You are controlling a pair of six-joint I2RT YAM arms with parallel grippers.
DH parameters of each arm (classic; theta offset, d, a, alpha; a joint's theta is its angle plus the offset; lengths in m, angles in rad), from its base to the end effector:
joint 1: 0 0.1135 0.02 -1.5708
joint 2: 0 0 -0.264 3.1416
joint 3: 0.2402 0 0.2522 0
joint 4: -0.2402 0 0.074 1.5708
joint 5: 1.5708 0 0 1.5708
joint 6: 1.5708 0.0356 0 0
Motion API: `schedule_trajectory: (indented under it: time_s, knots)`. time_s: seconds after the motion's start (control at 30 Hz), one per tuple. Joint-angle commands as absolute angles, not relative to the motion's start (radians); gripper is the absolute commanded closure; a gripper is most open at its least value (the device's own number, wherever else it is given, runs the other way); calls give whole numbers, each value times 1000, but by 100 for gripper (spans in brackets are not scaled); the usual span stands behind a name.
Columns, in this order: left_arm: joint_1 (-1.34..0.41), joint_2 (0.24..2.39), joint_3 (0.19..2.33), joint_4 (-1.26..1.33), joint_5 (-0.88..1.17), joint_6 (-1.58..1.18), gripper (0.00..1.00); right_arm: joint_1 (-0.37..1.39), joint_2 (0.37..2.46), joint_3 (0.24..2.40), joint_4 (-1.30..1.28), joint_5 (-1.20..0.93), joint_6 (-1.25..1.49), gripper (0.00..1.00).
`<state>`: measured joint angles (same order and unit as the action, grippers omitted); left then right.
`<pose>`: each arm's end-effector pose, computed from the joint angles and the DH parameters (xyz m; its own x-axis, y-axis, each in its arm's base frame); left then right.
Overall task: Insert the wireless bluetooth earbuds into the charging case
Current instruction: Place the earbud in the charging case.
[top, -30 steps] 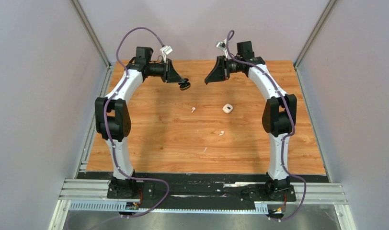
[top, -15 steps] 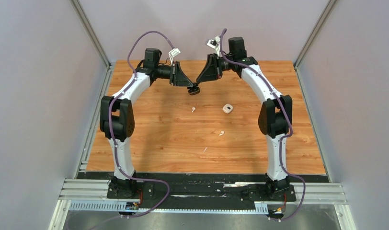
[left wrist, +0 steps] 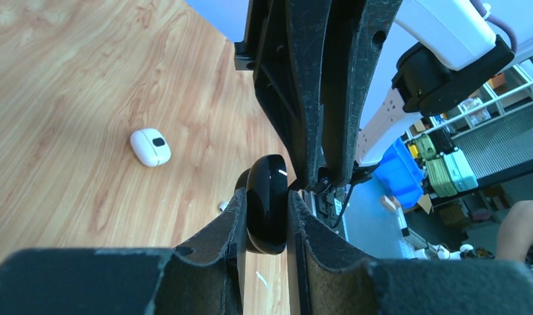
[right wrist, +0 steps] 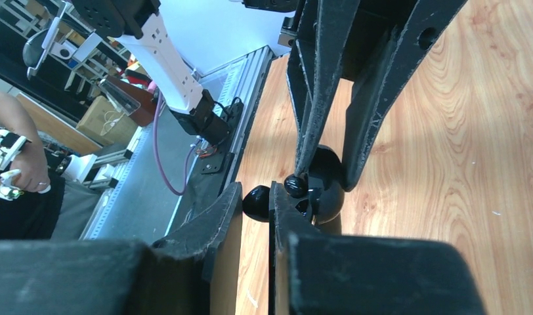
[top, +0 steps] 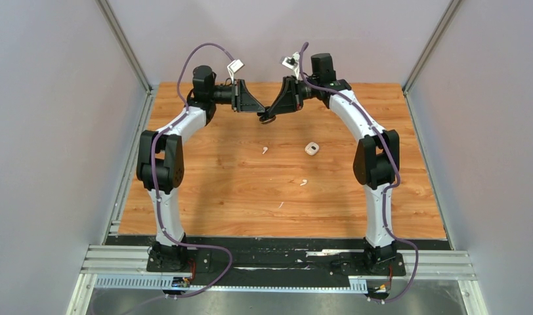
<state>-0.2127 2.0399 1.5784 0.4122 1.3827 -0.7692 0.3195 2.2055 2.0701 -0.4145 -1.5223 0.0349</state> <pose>0.4481 -0.1325 0.2896 -0.7291 0.0244 -0.6839 0.6839 -0.0103 -0.7295 0.4559 0.1883 0.3129 -0.5246 -0.1718 -0.8338 -0.8059 -0.2156 0.5514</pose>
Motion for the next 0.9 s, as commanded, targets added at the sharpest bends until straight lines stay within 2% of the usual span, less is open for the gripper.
schedule_trajectory:
  time_s: [0.0,0.17,0.33,0.4,0.87]
  knots:
    - [-209,1997,1588,530,1410,-853,100,316,2155,2073,-406,-1500,-39,100]
    - [-209,1973,1598,387,1367,-759,100,316,2154,2106,-445,-1432,-84,100]
    - [-216,1952,1695,-108,1256,-403,100,316,2141,2121,-472,-1401,-110,100]
    - [-216,1948,1701,-166,1243,-351,100,316,2134,2123,-476,-1395,-109,100]
    - [-216,1939,1700,-163,1224,-354,100,318,2130,2111,-581,-1307,-189,100]
